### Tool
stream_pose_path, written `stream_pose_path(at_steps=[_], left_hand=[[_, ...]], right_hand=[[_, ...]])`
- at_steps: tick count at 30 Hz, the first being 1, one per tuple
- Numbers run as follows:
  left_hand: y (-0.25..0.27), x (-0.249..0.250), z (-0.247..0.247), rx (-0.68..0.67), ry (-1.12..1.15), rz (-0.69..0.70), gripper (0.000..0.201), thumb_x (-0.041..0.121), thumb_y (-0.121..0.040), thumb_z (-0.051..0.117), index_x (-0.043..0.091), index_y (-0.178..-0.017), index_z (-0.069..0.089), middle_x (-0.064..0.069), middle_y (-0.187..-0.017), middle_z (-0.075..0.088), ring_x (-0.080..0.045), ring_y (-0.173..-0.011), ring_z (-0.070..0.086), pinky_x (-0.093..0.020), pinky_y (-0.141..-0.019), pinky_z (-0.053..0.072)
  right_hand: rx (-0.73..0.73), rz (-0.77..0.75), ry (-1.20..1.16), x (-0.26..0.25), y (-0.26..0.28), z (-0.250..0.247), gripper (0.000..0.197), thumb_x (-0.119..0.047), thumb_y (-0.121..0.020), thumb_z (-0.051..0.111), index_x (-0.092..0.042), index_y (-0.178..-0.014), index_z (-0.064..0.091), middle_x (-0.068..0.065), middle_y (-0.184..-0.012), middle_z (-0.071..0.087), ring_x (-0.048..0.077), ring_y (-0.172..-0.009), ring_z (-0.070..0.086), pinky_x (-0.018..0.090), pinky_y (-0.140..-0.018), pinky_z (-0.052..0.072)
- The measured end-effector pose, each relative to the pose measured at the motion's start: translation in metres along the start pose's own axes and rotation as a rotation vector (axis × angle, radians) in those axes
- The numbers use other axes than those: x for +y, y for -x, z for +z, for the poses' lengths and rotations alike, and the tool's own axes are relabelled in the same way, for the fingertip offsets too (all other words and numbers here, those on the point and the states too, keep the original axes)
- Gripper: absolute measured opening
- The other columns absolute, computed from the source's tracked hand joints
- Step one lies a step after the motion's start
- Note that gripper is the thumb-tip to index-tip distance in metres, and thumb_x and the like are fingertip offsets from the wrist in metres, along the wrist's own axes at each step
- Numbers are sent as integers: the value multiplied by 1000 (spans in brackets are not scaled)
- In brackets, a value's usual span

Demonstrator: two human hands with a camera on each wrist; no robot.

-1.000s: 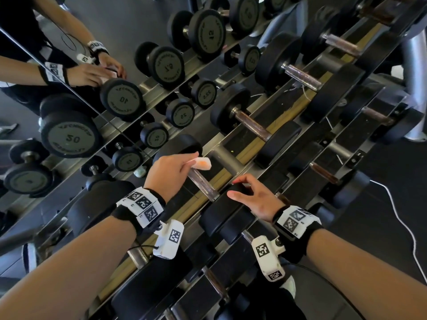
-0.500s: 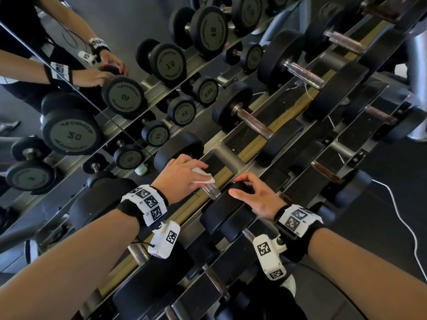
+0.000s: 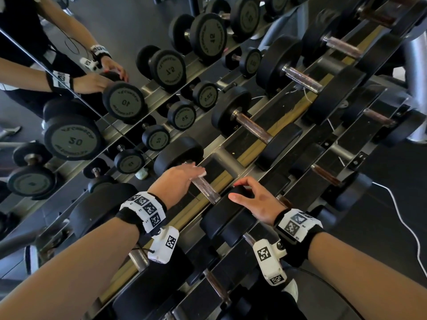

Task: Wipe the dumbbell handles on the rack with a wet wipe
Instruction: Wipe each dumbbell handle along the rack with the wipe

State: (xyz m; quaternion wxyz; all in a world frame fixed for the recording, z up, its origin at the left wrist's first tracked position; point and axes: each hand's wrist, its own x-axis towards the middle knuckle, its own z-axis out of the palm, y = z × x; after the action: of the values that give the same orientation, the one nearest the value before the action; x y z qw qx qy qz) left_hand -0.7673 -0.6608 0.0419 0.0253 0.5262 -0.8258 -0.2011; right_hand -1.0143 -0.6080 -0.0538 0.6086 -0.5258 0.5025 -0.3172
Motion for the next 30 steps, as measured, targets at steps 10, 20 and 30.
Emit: stream_pose_path(at_steps=[10, 20, 30], left_hand=[[4, 34, 17, -272, -201, 15, 48, 1, -102, 40, 18, -147, 44, -3, -158, 36, -15, -149, 25, -27, -120, 19], [-6, 3, 9, -114, -59, -28, 38, 11, -105, 43, 9, -142, 50, -8, -153, 42, -19, -148, 27, -15, -116, 10], [-8, 6, 13, -349, -323, 123, 47, 14, -104, 43, 17, -150, 40, -6, -159, 34, -25, -149, 24, -33, -121, 13]], right_hand=[[5, 3, -40, 0, -1, 3, 55, -66, -67, 72, -34, -110, 57, -3, -112, 64, 15, -106, 64, 44, -98, 51], [1, 13, -14, -1, 1, 2, 37, -45, -84, 73, -30, -114, 56, -5, -113, 62, 9, -104, 61, 24, -88, 47], [1, 0, 0, 0, 0, 2, 37, -49, -83, 72, -33, -112, 56, -9, -112, 62, 3, -103, 60, 19, -85, 44]])
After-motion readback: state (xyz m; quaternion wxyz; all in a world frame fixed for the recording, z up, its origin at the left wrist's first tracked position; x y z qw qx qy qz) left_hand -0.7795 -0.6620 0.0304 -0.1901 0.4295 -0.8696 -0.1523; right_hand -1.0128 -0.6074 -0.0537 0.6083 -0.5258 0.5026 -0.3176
